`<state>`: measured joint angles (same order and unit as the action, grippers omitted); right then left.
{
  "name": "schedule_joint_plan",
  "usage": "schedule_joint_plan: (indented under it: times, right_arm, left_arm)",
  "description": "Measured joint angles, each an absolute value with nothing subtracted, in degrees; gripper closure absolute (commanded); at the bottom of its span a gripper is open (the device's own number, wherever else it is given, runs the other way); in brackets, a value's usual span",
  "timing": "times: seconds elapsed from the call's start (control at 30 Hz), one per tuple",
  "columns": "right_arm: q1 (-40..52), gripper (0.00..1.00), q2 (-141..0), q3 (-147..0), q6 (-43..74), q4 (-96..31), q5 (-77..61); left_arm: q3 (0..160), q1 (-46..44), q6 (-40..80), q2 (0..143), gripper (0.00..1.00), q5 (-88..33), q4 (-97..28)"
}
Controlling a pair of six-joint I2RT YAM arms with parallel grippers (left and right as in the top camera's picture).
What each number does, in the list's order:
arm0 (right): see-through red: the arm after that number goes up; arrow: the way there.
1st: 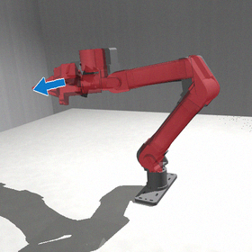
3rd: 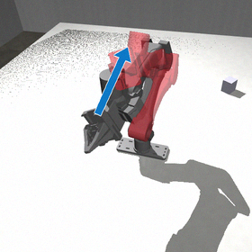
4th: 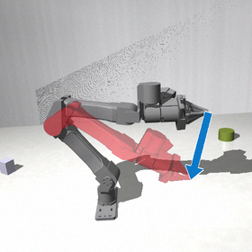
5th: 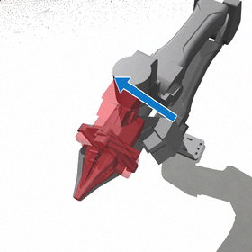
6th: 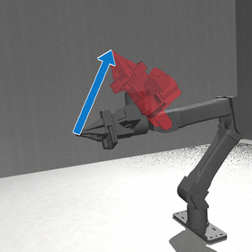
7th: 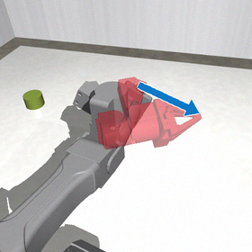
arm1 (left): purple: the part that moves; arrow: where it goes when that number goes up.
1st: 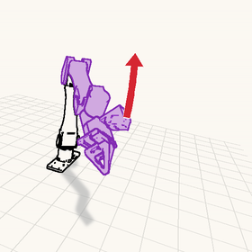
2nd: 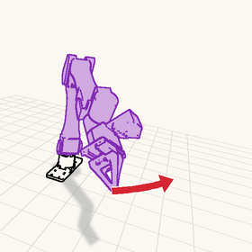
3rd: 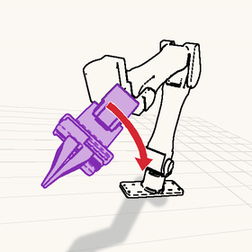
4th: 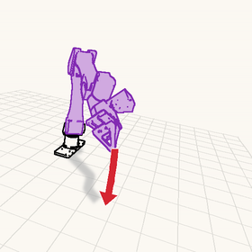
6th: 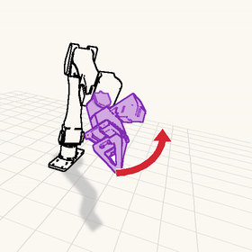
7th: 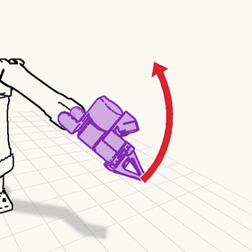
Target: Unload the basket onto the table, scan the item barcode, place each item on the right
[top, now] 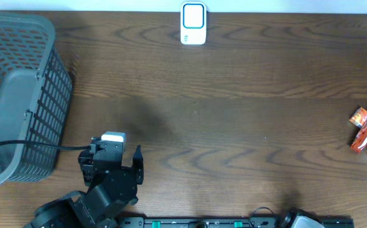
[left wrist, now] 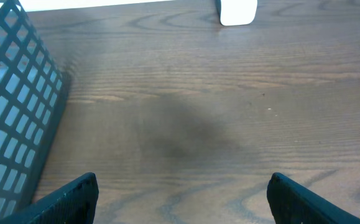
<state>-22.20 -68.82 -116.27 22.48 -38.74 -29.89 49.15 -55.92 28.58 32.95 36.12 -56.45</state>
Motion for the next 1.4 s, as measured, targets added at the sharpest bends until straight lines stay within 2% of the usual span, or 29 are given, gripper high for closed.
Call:
schedule_joint_plan:
  times: [0.17, 0.37, 0.5, 0.6, 0.8, 0.93, 1.07, 1.2, 1.3, 1.4]
  right_arm:
    - [-12.0, 0.01, -64.3, -109.3, 19.5, -39.2, -28.1]
    - [-0.7, 0.01, -50.4, -95.6, 17.1, -33.9, -19.5]
    - [1.7, 0.01, -43.2, -89.0, 16.7, -29.4, -16.8]
    - [2.2, 0.01, -41.1, -86.4, 16.5, -28.0, -15.8]
    - [2.3, 0.01, -41.6, -84.9, 16.3, -27.1, -14.7]
    - [2.3, 0.01, -41.6, -84.9, 16.3, -26.7, -14.5]
    - [2.3, 0.01, -41.6, -84.9, 16.3, -26.7, -14.5]
    - [2.3, 0.01, -41.6, -84.9, 16.3, -26.7, -14.2]
    - [2.3, 0.01, -41.6, -84.9, 16.3, -26.9, -13.4]
    - [2.3, 0.01, -41.6, -84.9, 15.9, -27.6, -12.0]
  left_arm:
    - [49.1, -55.9, 28.6, 32.9, 0.13, 36.1, -56.4]
    - [49.1, -55.9, 28.5, 32.9, 0.13, 36.4, -54.6]
    - [48.8, -55.9, 28.3, 33.0, 0.13, 42.2, -43.2]
    - [48.5, -55.9, 23.2, 33.2, 0.13, 49.5, -27.2]
    - [48.7, -54.7, -8.7, 35.1, 0.13, 56.5, 10.4]
    - [48.9, -51.7, -32.9, 37.5, 0.13, 56.2, 23.0]
    - [48.9, -46.8, -49.0, 40.5, 0.13, 50.7, 24.1]
    - [48.9, -40.7, -58.7, 45.0, 0.13, 44.1, 23.2]
    - [49.0, -36.0, -63.3, 48.9, 0.13, 42.2, 15.9]
    - [48.9, -30.6, -66.3, 52.7, 0.13, 37.4, 2.7]
